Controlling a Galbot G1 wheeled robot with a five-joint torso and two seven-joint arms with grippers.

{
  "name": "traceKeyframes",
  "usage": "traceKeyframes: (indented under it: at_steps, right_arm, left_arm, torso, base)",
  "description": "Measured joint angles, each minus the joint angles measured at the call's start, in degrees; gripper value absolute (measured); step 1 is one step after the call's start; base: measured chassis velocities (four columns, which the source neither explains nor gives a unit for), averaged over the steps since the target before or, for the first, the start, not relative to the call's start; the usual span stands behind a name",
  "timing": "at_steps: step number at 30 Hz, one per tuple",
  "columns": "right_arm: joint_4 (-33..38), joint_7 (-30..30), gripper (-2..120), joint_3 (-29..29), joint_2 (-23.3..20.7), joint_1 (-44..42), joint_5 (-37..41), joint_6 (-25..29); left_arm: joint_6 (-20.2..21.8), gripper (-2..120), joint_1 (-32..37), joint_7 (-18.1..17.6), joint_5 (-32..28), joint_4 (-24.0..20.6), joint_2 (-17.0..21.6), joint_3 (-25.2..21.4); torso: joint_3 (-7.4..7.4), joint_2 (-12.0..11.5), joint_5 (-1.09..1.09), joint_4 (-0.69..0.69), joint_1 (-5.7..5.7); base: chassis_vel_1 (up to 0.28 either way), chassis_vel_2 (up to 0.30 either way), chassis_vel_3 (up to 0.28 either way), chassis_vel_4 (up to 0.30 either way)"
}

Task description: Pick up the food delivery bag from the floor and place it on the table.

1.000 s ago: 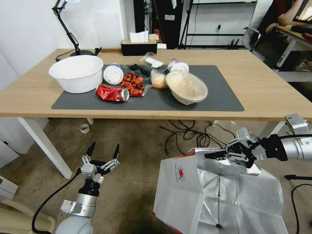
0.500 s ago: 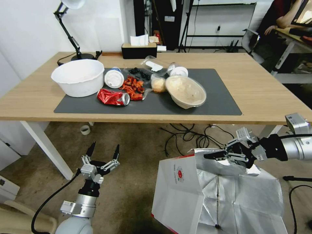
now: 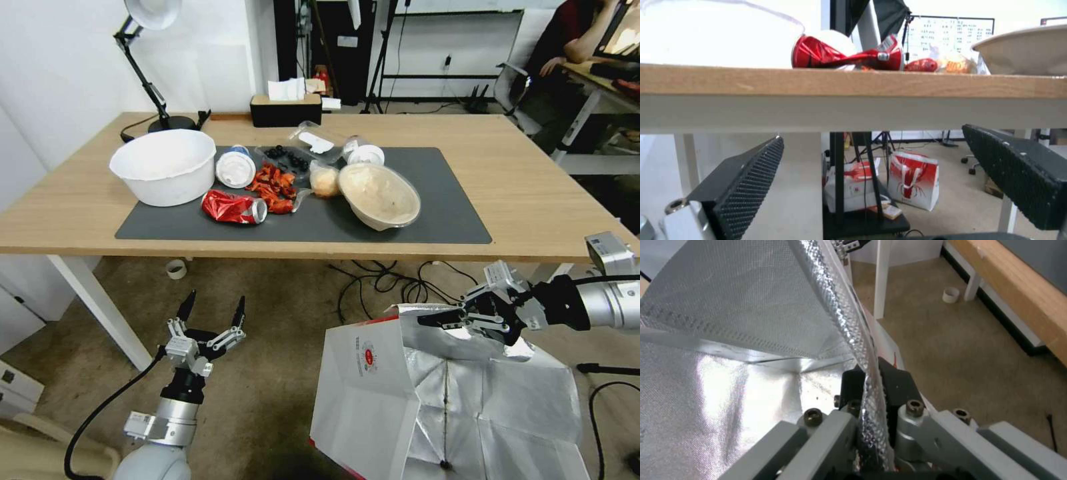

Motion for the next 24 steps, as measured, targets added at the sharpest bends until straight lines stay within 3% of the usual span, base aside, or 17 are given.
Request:
traceKeyframes:
  at_steps: [24]
  right_arm:
    - [-0.2,-0.1,0,0.2,-0.5,0.1,0.2,0.0]
  left_arm:
    - [0.0,100,-0.3,-0.1,-0.3,0.5,-0.1,0.1]
  torso:
    - [3.44,5.9,-0.01,0.00,2.45]
  base:
    - [0.000,0.000,0.000,0.000]
